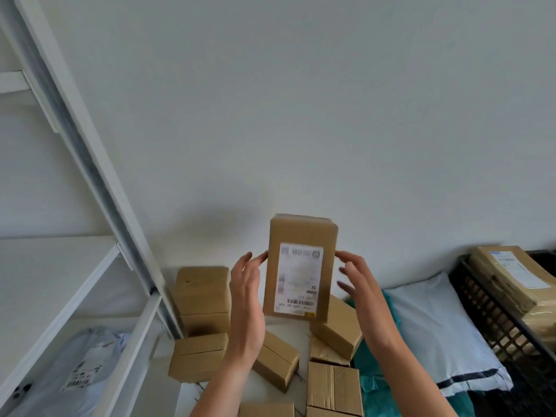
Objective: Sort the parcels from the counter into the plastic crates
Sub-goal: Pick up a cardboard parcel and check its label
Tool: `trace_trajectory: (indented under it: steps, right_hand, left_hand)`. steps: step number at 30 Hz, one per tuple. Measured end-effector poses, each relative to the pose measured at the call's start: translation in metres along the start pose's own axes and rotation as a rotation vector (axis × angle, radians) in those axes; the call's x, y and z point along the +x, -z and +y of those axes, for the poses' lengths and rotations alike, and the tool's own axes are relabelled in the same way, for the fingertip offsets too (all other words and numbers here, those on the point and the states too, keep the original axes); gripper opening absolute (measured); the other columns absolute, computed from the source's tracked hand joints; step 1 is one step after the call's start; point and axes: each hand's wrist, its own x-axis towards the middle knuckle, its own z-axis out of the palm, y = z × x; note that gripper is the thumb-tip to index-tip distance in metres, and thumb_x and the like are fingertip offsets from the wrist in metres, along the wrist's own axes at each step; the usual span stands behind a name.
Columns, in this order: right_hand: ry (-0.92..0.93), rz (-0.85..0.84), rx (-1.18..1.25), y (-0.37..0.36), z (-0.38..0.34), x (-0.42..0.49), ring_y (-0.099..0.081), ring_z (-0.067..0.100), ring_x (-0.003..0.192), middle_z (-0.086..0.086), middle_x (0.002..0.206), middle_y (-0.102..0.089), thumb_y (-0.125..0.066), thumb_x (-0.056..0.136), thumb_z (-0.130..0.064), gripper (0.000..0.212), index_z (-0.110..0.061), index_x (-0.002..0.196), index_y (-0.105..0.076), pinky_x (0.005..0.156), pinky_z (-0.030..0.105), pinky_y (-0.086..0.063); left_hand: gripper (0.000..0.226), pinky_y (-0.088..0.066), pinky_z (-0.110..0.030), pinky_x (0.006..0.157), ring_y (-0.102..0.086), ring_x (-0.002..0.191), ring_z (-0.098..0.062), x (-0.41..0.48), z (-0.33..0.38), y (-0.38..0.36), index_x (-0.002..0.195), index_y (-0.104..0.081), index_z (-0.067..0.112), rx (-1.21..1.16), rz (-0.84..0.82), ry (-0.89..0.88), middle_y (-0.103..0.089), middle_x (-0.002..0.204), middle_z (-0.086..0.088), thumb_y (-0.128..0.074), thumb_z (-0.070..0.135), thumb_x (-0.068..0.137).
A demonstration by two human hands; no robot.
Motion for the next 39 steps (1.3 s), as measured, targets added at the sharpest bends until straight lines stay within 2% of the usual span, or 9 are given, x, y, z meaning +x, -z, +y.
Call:
trace_trajectory:
  steps: [4, 8, 13, 17, 22, 26, 29, 34, 39]
  right_hand:
    - [0.043, -0.088, 0.158, -0.002, -0.012, 0.005, -0.060, 0.019, 0.134, -0.010, 0.145, -0.061, -0.063, 0.086, -0.065, 0.061, -0.049, 0.143, -0.048, 0.105, 0.049, -0.053]
    - [0.071, -0.065, 0.148, -0.003, -0.017, 0.006, -0.067, 0.022, 0.125, -0.007, 0.144, -0.062, -0.065, 0.083, -0.061, 0.064, -0.050, 0.144, -0.046, 0.095, 0.044, -0.060]
    - [0.082, -0.065, 0.084, 0.002, -0.010, 0.004, -0.061, 0.013, 0.131, -0.020, 0.146, -0.056, -0.068, 0.080, -0.064, 0.068, -0.053, 0.142, -0.043, 0.105, 0.053, -0.055]
    - [0.189, 0.023, -0.156, 0.022, -0.017, 0.007, -0.043, -0.006, 0.141, -0.037, 0.147, -0.043, -0.071, 0.082, -0.061, 0.073, -0.047, 0.144, -0.037, 0.120, 0.037, -0.039]
    - [0.131, -0.508, -0.664, 0.047, -0.035, 0.018, -0.048, -0.005, 0.136, -0.023, 0.153, -0.043, -0.085, 0.074, -0.066, 0.103, -0.055, 0.155, -0.023, 0.114, 0.024, -0.042]
    - [-0.015, -0.808, -0.779, 0.043, -0.033, 0.016, -0.061, -0.005, 0.117, -0.025, 0.133, -0.059, -0.091, 0.074, -0.054, 0.089, -0.054, 0.144, -0.036, 0.098, 0.021, -0.053]
    - [-0.053, -0.691, -0.681, 0.047, -0.021, 0.014, -0.065, -0.003, 0.108, -0.019, 0.129, -0.061, -0.091, 0.073, -0.054, 0.086, -0.050, 0.142, -0.039, 0.092, 0.028, -0.059]
    - [-0.067, -0.212, -0.277, 0.041, 0.005, 0.009, -0.069, 0.009, 0.110, -0.011, 0.131, -0.061, -0.084, 0.062, -0.072, 0.092, -0.057, 0.142, -0.040, 0.087, 0.036, -0.063]
    - [-0.200, -0.068, 0.122, 0.012, 0.015, 0.003, -0.074, 0.021, 0.110, -0.003, 0.122, -0.076, -0.083, 0.062, -0.071, 0.087, -0.044, 0.138, -0.051, 0.103, 0.052, -0.056]
  left_hand:
    - [0.053, -0.055, -0.050, 0.106, -0.053, 0.142, -0.016, 0.001, 0.012, -0.001, 0.142, -0.053, 0.045, -0.146, -0.188, -0.009, -0.056, 0.150, 0.010, -0.047, 0.068, 0.094]
    - [0.057, -0.058, -0.045, 0.102, -0.058, 0.137, -0.019, -0.003, 0.013, -0.002, 0.150, -0.046, 0.039, -0.128, -0.228, -0.026, -0.061, 0.147, 0.009, -0.050, 0.060, 0.096]
    - [0.063, -0.057, -0.050, 0.103, -0.064, 0.131, -0.017, 0.003, 0.013, 0.008, 0.151, -0.042, 0.051, -0.044, -0.354, 0.001, -0.059, 0.148, 0.013, -0.060, 0.060, 0.091]
    - [0.064, -0.058, -0.034, 0.096, -0.062, 0.119, -0.003, 0.027, 0.041, 0.034, 0.146, -0.045, 0.059, 0.290, -0.560, -0.087, -0.049, 0.145, 0.022, -0.064, 0.060, 0.085]
    - [0.064, -0.049, -0.019, 0.082, -0.054, 0.114, 0.000, 0.042, 0.082, 0.026, 0.147, -0.041, 0.058, 0.935, -1.002, -0.256, -0.034, 0.143, 0.026, -0.072, 0.046, 0.092]
    - [0.061, -0.049, -0.024, 0.090, -0.054, 0.112, 0.000, 0.037, 0.092, 0.009, 0.143, -0.046, 0.051, 1.062, -1.136, -0.324, -0.040, 0.138, 0.028, -0.074, 0.045, 0.089]
    - [0.063, -0.051, -0.027, 0.098, -0.049, 0.120, 0.001, 0.044, 0.090, 0.013, 0.147, -0.043, 0.048, 1.007, -1.027, -0.394, -0.044, 0.139, 0.025, -0.072, 0.051, 0.092]
    - [0.076, -0.040, -0.027, 0.113, -0.040, 0.137, 0.010, 0.048, 0.045, 0.030, 0.151, -0.030, 0.059, 0.536, -0.365, -0.301, -0.040, 0.150, 0.033, -0.070, 0.069, 0.087]
    - [0.092, -0.054, -0.027, 0.097, -0.060, 0.126, 0.002, 0.010, 0.004, 0.011, 0.149, -0.020, 0.071, 0.192, -0.465, 0.054, -0.051, 0.148, 0.025, -0.065, 0.087, 0.071]
